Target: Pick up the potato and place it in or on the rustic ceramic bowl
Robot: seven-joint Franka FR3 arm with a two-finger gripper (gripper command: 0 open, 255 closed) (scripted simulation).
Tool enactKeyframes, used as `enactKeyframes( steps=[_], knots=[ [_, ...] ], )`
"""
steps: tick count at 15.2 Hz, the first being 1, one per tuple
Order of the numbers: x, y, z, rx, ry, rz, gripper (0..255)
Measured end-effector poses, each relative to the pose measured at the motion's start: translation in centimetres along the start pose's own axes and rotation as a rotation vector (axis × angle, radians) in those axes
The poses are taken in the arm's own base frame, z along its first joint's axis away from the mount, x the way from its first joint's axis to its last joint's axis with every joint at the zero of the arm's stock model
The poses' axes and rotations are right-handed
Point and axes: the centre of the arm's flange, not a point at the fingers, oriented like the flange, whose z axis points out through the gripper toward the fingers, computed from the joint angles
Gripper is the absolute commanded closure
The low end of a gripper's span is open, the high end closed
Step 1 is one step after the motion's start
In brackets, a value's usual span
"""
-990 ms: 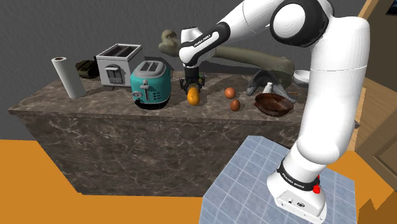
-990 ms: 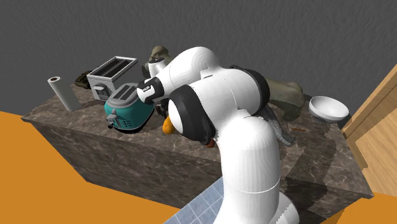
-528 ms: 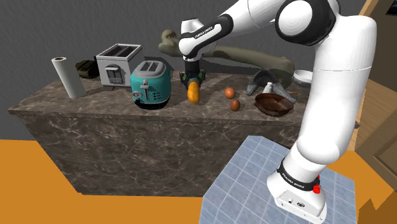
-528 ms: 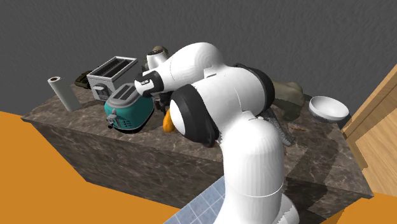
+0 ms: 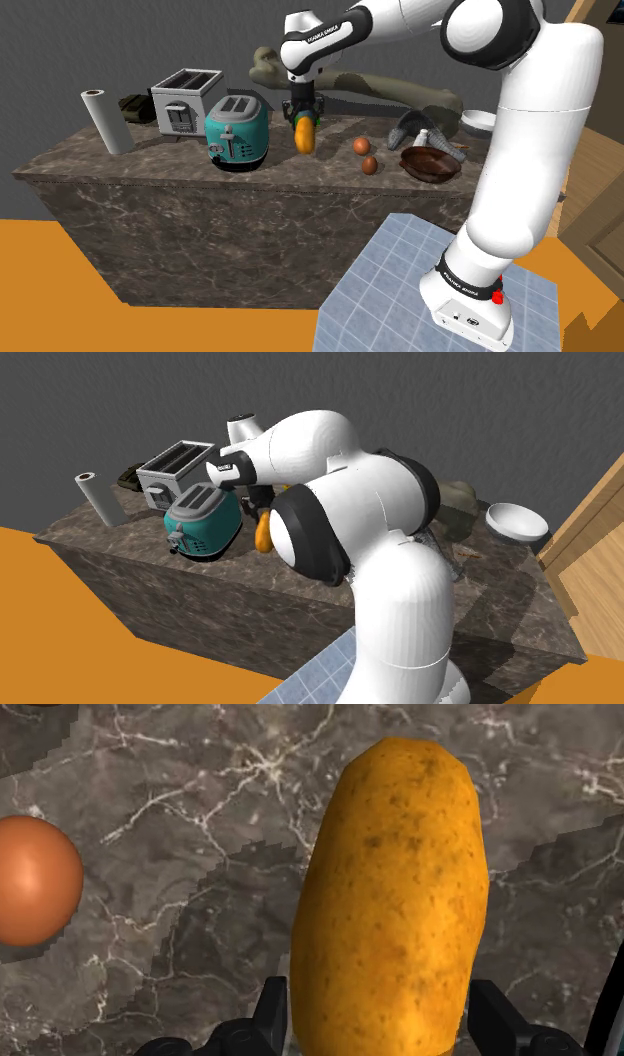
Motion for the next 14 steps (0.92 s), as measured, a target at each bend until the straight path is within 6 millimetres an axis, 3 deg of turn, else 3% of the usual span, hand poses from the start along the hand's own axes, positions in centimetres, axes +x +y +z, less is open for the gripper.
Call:
enactKeyframes(
  steps=[14],
  knots=[
    [0.1, 0.6, -7.2, 0.000, 0.000, 0.000, 255]
  ],
)
